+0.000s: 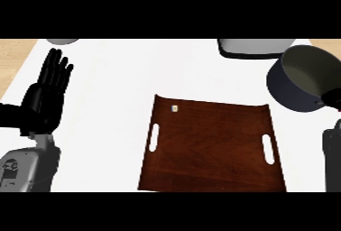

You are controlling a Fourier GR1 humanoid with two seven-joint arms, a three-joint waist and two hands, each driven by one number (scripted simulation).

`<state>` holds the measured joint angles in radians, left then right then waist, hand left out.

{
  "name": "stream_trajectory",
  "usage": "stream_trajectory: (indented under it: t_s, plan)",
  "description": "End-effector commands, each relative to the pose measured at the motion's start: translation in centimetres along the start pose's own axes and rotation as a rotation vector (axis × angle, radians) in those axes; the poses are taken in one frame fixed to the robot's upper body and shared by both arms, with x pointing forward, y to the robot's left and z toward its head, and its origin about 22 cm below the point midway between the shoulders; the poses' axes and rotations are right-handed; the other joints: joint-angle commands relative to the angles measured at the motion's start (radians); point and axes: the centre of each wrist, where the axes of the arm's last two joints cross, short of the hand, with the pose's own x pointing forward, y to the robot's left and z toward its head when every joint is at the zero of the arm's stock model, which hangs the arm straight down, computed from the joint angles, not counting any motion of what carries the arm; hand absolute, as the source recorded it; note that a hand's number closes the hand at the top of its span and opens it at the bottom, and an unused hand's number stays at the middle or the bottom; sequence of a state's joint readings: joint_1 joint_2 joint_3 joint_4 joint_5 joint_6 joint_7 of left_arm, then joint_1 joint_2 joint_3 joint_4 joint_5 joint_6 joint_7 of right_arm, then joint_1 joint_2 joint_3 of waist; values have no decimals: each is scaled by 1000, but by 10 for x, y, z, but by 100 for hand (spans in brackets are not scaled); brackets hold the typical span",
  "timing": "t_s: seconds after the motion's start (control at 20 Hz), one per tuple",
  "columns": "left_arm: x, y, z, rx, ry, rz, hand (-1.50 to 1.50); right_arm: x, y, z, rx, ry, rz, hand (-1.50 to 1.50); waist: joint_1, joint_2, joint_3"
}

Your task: Pick the cupcake from the tray and place it in the pot

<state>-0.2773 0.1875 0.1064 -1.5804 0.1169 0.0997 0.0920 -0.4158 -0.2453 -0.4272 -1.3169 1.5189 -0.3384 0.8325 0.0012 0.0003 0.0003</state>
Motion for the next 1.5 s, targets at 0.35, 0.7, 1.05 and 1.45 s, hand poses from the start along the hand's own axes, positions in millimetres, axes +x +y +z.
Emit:
stream_trajectory:
  t_s: [0.35,0.7,1.05,1.45]
  plan:
    - [-6,14,6,-1,11,16,0,-49,48,-20,311,155,-151,-150,7,2,1]
    - [-11,-5,-6,4,3,-6,0,-44,45,-10,259,-36,-316,-150,-4,0,0]
    - [-5,-4,0,-1,-1,6,0,-28,22,-34,115,95,-608,-150,-2,-1,0]
    - [2,18,-4,9,-9,-7,0,-68,2,-33,-14,163,-786,-150,-5,-2,0]
